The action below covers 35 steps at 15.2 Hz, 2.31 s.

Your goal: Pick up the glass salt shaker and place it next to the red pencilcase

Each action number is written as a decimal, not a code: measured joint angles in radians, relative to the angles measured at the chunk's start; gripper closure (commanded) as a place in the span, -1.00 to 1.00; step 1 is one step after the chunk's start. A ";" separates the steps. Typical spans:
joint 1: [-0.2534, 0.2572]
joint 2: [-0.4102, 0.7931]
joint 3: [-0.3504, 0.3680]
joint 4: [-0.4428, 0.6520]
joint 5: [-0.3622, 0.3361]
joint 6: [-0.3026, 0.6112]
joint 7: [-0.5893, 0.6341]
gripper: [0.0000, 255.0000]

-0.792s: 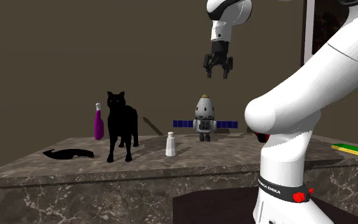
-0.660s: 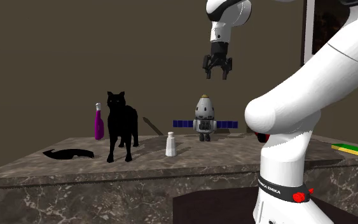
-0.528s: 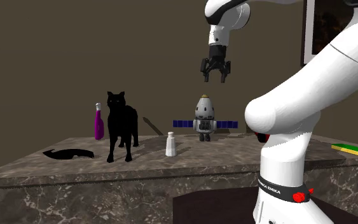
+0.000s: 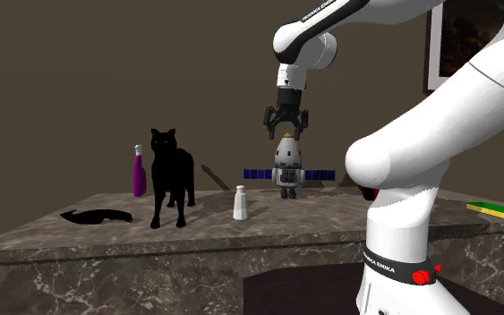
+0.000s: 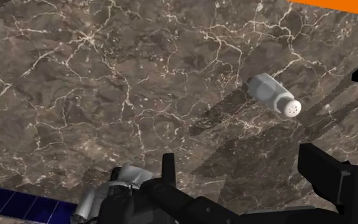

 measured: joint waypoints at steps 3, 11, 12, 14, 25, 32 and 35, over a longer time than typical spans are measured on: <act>0.016 0.011 0.051 -0.084 0.039 0.113 0.061 -1.00; 0.055 0.166 0.226 -0.195 0.138 0.434 0.250 -1.00; 0.054 0.194 0.246 -0.195 0.144 0.471 0.272 -1.00; 0.053 0.255 0.294 -0.213 0.157 0.562 0.320 -1.00; -0.004 0.467 0.392 -0.214 0.125 0.793 0.402 -1.00; -0.004 0.469 0.394 -0.214 0.124 0.796 0.403 1.00; -0.004 0.469 0.394 -0.214 0.124 0.796 0.403 1.00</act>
